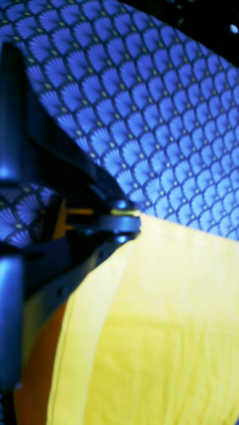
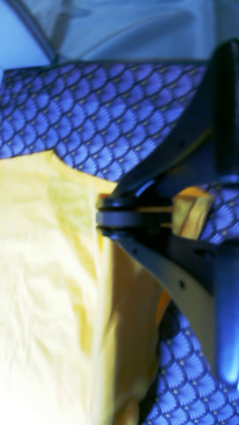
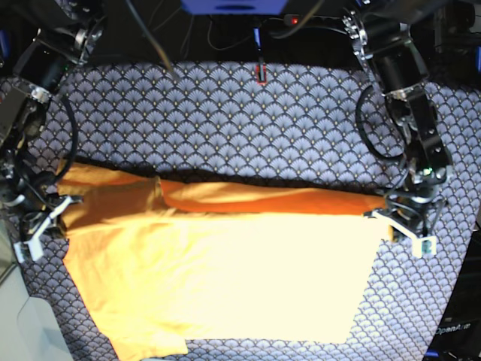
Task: Fold the T-shirt properly
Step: 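Lift the held edge with both grippers and fold it over the shirt, then lower the folded edge onto the shirt and open both grippers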
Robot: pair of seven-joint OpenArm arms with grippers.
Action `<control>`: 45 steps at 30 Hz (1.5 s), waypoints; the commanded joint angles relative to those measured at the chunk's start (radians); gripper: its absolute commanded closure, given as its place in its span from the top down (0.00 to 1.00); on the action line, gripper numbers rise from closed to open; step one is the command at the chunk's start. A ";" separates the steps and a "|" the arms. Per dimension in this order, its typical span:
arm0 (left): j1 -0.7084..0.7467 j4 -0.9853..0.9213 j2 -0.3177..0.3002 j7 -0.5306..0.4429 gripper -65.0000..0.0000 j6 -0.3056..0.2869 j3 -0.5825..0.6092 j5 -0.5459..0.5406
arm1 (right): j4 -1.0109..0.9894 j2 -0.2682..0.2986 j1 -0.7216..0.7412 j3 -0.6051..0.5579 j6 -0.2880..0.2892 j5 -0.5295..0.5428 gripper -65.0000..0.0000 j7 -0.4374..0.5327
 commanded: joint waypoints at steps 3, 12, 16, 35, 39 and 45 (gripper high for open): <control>-0.052 0.017 -0.008 -0.027 0.00 -0.004 0.011 -0.011 | 0.005 0.016 0.025 -0.037 0.003 0.011 0.00 0.060; -0.148 -0.095 -0.042 -0.029 0.00 -0.002 0.006 -0.010 | -0.148 0.046 0.032 -0.091 0.003 0.012 0.00 0.176; -0.170 -0.146 -0.048 -0.040 0.00 -0.002 0.011 -0.010 | -0.209 0.072 0.067 -0.091 0.003 0.012 0.00 0.193; -0.271 -0.190 -0.031 -0.106 0.00 -0.002 0.014 0.111 | -0.280 0.111 0.164 -0.140 0.003 0.011 0.00 0.202; -0.271 -0.208 -0.031 -0.106 0.00 -0.004 0.014 0.111 | -0.280 0.112 0.164 -0.140 0.003 0.011 0.00 0.204; -0.271 -0.250 -0.032 -0.109 0.00 -0.004 0.014 0.111 | -0.280 0.117 0.164 -0.141 0.003 0.011 0.00 0.204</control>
